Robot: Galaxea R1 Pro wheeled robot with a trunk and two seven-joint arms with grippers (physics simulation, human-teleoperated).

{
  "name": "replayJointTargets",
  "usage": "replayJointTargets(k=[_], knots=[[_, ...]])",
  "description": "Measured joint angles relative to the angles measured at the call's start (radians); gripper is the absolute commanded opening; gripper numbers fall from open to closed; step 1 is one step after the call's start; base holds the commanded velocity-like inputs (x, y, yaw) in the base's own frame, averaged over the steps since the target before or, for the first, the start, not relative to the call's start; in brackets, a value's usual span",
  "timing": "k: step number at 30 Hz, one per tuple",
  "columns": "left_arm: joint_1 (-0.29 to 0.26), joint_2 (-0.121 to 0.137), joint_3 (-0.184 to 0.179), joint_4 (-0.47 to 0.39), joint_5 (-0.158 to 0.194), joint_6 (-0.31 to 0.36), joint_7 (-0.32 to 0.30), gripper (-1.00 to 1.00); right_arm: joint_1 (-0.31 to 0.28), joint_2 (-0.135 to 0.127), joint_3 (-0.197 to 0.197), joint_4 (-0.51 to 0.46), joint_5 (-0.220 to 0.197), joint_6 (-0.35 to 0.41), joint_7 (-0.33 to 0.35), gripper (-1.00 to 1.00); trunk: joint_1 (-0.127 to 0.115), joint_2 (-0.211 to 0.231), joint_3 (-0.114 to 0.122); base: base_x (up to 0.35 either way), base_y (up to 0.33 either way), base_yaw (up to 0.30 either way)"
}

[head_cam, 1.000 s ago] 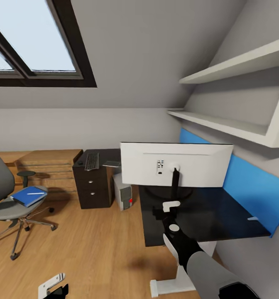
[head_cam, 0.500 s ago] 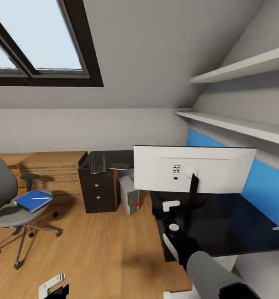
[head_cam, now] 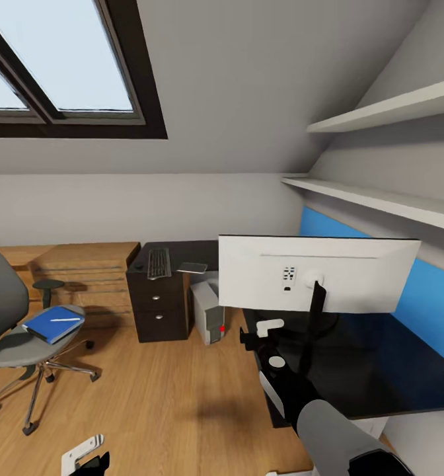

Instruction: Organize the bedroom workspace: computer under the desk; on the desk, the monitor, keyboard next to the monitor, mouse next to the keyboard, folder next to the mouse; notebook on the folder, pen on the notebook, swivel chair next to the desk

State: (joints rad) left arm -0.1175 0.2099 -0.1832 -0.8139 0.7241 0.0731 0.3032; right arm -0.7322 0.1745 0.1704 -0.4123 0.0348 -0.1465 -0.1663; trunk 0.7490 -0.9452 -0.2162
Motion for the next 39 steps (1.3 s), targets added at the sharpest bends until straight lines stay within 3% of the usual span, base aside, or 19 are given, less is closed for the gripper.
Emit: replayJointTargets(k=[17, 25, 29, 39], knots=[[0.000, -0.001, -0.004, 0.002, 0.006, 0.002, 0.003, 1.00, 0.000, 0.000, 0.000, -0.005, 0.000, -0.015, 0.002, 1.00, -0.065, 0.119, 0.053, 0.000, 0.000, 0.000], [0.000, -0.016, -0.007, 0.040, 0.001, 0.001, 0.002, 1.00, 0.049, 0.000, 0.006, -0.178, -0.001, 0.030, -0.001, 1.00, -0.096, 0.175, 0.079, 0.000, 0.000, 0.000], [0.000, -0.019, -0.007, 0.043, 0.000, 0.001, 0.002, 1.00, 0.067, 0.000, 0.008, -0.320, -0.001, 0.138, -0.002, 1.00, -0.111, 0.203, 0.091, 0.000, 0.000, 0.000], [0.000, -0.021, -0.007, 0.045, -0.001, 0.000, 0.003, 1.00, 0.114, 0.000, 0.020, -0.768, -0.006, 0.528, -0.009, 1.00, -0.150, 0.273, 0.123, 0.000, 0.000, 0.000]])
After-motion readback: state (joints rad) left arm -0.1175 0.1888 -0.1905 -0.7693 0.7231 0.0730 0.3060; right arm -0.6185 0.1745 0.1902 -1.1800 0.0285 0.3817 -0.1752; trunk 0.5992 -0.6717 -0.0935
